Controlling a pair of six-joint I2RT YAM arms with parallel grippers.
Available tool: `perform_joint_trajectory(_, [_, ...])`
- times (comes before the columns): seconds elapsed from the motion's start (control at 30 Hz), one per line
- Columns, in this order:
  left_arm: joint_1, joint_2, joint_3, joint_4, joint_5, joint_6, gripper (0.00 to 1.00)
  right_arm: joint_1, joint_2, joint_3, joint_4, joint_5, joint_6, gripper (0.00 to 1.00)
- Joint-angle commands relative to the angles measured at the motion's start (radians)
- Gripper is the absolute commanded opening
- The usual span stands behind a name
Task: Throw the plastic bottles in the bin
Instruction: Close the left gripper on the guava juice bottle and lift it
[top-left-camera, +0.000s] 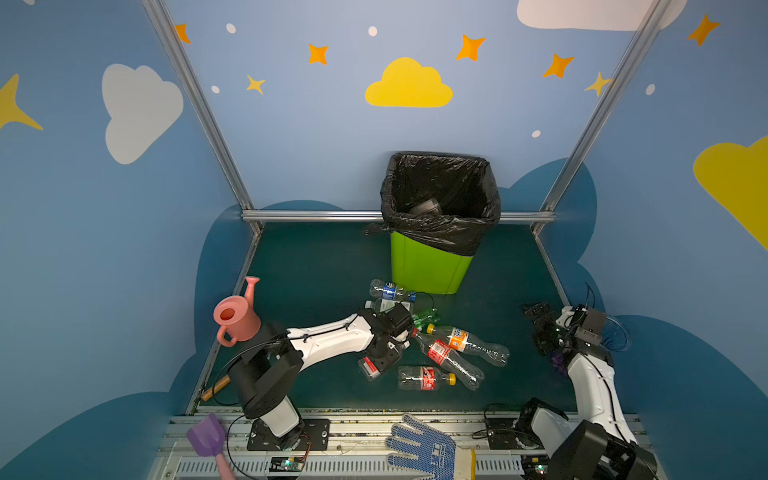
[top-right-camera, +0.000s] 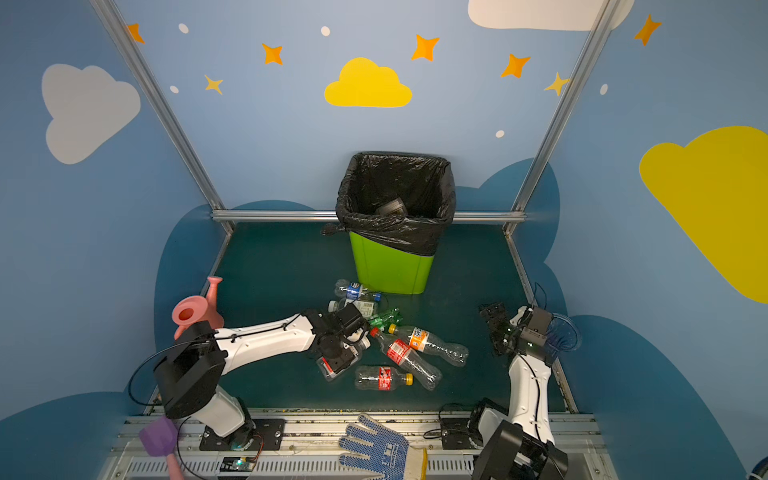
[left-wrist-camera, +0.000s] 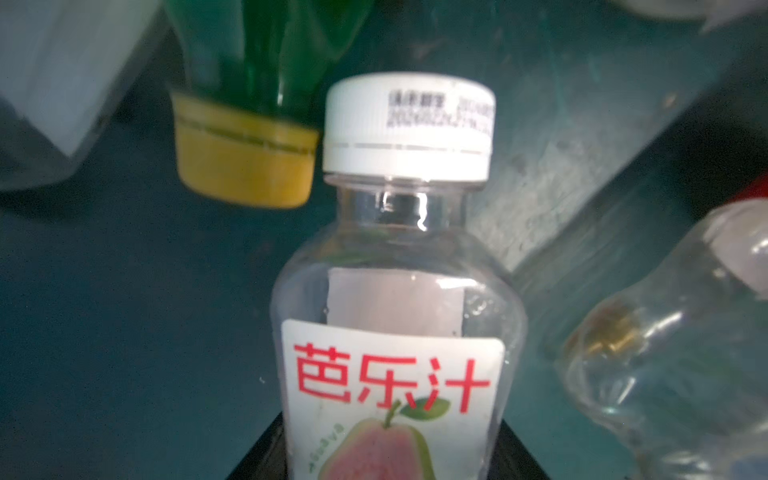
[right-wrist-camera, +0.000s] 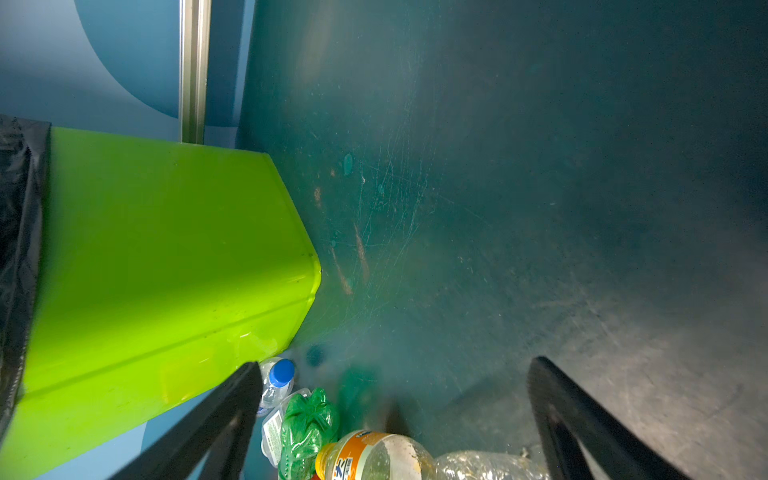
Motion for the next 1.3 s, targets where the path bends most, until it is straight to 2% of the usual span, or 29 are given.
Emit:
perform_joint_trajectory(0.0, [0.001, -0.049, -0.021, -0.046, 0.009, -0.06, 0.6, -0.006, 0.009, -0.008, 0.018, -0.007, -0.01, 0.98])
perform_joint_trajectory(0.1, [0.011, -0.05, 0.016, -0.091, -0.01, -0.091, 0.61, -0.008, 0.016, -0.005, 0.021, -0.013, -0.009, 0.98])
perform_joint_trajectory(0.17, [0.021, -0.034, 0.045, -0.129, -0.074, -0.126, 0.6, -0.01, 0.019, -0.008, 0.026, -0.011, -0.005, 0.98])
perform_joint_trajectory(0.27, [0.052, -0.011, 0.086, -0.187, -0.077, -0.167, 0.6, -0.011, 0.023, -0.008, 0.03, -0.016, -0.005, 0.98])
perform_joint_trajectory(0.43, [0.098, -0.013, 0.096, -0.221, -0.112, -0.339, 0.59, -0.011, 0.026, -0.013, 0.036, -0.016, -0.002, 0.98])
perform_joint_trajectory(0.67, [0.158, -0.003, 0.076, -0.239, -0.105, -0.455, 0.59, -0.012, 0.04, -0.004, 0.042, -0.021, -0.003, 0.98])
perform_joint_trajectory(0.87, [0.224, 0.039, 0.06, -0.212, -0.059, -0.483, 0.62, -0.016, 0.039, -0.008, 0.037, -0.022, -0.005, 0.98])
perform_joint_trajectory(1.27, [0.239, 0.086, 0.086, -0.217, -0.05, -0.456, 0.86, -0.023, 0.047, -0.006, 0.041, -0.025, -0.008, 0.98])
